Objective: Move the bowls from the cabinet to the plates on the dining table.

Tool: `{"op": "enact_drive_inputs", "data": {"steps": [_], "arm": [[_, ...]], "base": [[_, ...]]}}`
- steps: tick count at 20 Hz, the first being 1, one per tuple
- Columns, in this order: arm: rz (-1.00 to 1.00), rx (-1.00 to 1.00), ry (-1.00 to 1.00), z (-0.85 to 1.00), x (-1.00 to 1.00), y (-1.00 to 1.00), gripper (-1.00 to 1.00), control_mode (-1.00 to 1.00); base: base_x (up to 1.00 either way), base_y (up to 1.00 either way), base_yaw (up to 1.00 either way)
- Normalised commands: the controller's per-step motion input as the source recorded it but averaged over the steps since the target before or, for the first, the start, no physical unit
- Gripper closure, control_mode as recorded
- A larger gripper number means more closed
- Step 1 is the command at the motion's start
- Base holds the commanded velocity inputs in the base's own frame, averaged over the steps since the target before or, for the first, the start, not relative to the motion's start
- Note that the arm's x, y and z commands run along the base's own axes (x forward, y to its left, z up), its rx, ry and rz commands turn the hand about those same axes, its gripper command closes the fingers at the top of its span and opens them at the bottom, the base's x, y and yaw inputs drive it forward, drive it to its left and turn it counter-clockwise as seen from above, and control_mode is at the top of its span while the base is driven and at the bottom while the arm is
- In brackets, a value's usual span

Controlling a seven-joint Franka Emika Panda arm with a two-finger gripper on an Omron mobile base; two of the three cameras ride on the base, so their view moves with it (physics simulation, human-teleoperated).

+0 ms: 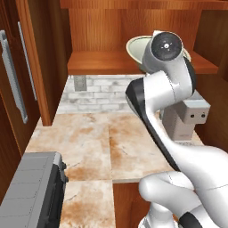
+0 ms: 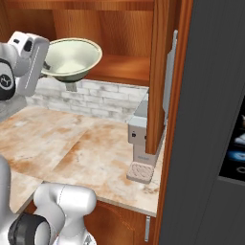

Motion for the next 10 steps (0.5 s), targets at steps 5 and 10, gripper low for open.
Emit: {"op": "enact_drive_inputs", "data": {"steps": [5,10], "arm": [[0.06,0.0,0.08,0.02,-0.4,-0.19,1.0,-1.0],[0.05,0.0,0.04,0.0,-0.34,-0.28,1.0,-1.0]], "base": [[0.0,0.0,0.0],[0.0,0.0,0.0]]}}
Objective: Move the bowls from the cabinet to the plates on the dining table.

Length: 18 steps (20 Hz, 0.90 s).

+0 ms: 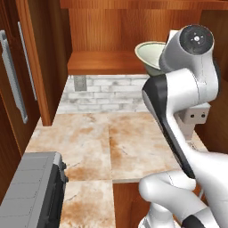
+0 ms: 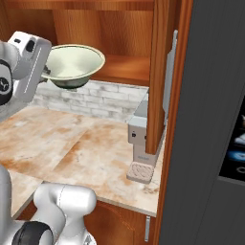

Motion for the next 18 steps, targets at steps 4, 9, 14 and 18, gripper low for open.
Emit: {"op": "enact_drive_inputs", "data": {"steps": [4,9,14,18], "arm": [[0.06,0.0,0.02,-0.08,-0.32,-0.31,1.0,-1.0],[0.07,0.0,0.0,-0.12,-0.28,-0.3,1.0,-1.0],[0.08,-0.01,-0.02,-0.08,-0.22,-0.26,1.0,-1.0],[0.1,-0.01,-0.04,-0.02,-0.17,-0.18,1.0,-1.0]], "base": [[0.0,0.0,0.0],[0.0,0.0,0.0],[0.0,0.0,0.0],[0.0,0.0,0.0]]}}
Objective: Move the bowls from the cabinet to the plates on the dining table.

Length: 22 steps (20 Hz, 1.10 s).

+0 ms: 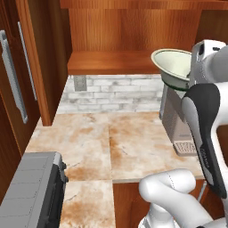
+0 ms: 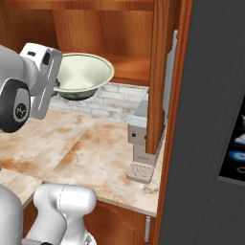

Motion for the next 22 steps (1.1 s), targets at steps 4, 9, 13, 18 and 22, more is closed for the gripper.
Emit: {"op": "enact_drive_inputs", "data": {"steps": [4,9,13,18,22], "arm": [[0.09,0.0,-0.02,0.0,-0.19,-0.08,1.0,-1.0],[0.06,0.0,0.0,0.0,-0.14,-0.04,1.0,-1.0],[0.01,0.0,-0.01,0.01,-0.04,0.0,1.0,-1.0],[0.0,0.0,0.0,0.0,-0.01,0.0,1.0,-1.0],[0.0,0.0,0.0,0.0,-0.07,0.0,1.0,-1.0]], "base": [[0.0,0.0,0.0],[0.0,0.0,0.0],[0.0,0.0,0.0],[0.0,0.0,0.0],[0.0,0.0,0.0]]}}
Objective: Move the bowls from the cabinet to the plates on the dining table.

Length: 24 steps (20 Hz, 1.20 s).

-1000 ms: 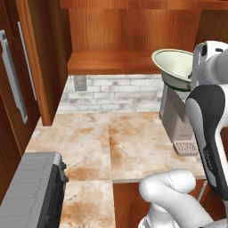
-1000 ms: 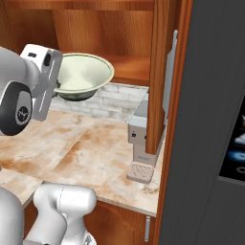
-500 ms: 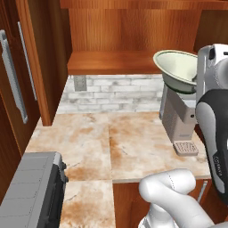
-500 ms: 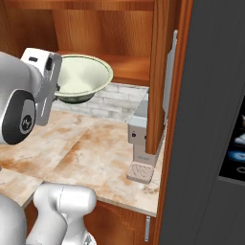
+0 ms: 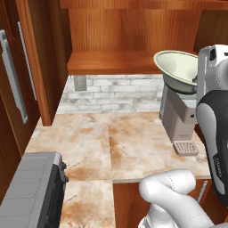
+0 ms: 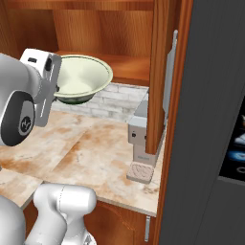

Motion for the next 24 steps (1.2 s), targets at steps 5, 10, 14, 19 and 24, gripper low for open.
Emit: {"op": "enact_drive_inputs", "data": {"steps": [5,10,14,19,24], "arm": [[0.0,0.0,0.0,0.0,-0.03,0.0,1.0,1.0],[0.0,0.0,0.0,0.0,0.0,0.0,1.0,1.0],[0.0,0.0,0.0,0.0,0.0,0.0,1.0,1.0],[0.0,0.0,0.0,0.0,0.0,0.0,1.0,1.0],[0.0,0.0,0.0,0.0,0.0,0.0,1.0,1.0]], "base": [[-0.1,0.0,0.0],[-0.37,0.0,0.0],[-0.56,0.0,0.0],[-0.56,0.0,0.0],[-0.69,-0.18,0.0]]}}
